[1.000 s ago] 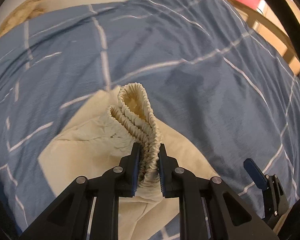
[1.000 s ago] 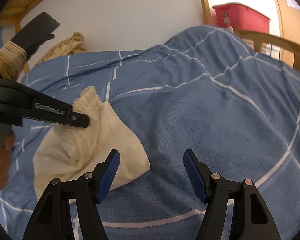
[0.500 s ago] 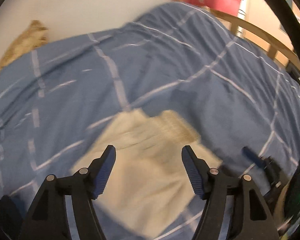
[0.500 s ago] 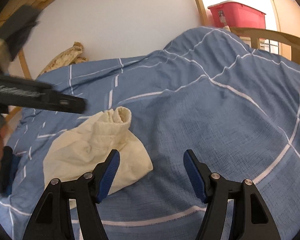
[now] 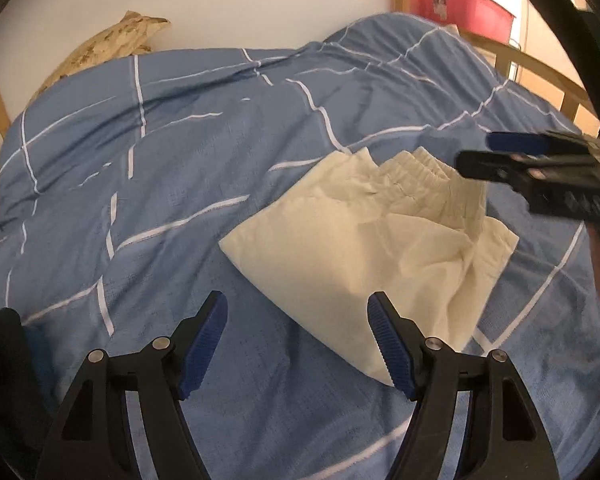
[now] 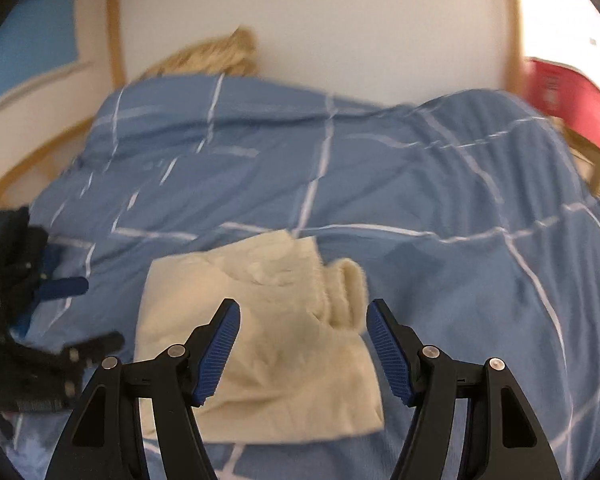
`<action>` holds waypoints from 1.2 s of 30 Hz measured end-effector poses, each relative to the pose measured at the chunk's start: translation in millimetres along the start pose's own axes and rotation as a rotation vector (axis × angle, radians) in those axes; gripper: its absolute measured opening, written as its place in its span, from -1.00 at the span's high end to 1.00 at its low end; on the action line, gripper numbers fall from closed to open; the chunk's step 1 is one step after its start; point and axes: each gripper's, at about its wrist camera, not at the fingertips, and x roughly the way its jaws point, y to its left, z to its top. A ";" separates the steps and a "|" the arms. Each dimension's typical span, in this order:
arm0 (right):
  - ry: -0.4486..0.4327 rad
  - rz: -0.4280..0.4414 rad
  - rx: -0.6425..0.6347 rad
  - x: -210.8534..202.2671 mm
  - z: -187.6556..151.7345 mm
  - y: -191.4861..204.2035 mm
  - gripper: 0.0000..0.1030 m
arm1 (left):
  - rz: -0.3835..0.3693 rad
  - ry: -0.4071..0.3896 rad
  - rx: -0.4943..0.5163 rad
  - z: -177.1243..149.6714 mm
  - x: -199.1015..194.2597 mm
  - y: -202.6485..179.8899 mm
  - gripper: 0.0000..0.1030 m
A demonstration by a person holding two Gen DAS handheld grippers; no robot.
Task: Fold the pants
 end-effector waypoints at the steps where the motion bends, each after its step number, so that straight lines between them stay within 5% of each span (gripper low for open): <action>1: 0.016 0.008 -0.012 4.4 4.4 0.7 -0.28 | 0.006 -0.001 -0.003 -0.4 1.3 3.8 -0.39; 11: 0.180 0.084 0.095 69.9 35.9 -14.8 0.03 | 0.101 -0.007 0.009 25.5 14.1 58.1 -0.40; 23: 0.316 0.055 0.150 104.0 42.7 -24.3 0.03 | 0.071 -0.011 0.046 37.3 35.2 62.4 -0.42; 28: 0.351 0.037 0.130 109.8 36.9 -20.1 0.03 | -0.036 -0.004 0.046 45.6 42.3 74.0 -0.42; 31: 0.365 0.036 0.127 115.2 34.0 -20.6 0.04 | -0.037 0.015 0.039 47.2 48.6 73.6 -0.42; 36: 0.375 0.055 0.138 117.6 29.7 -26.1 0.71 | -0.044 -0.006 -0.001 28.4 37.7 58.6 -0.42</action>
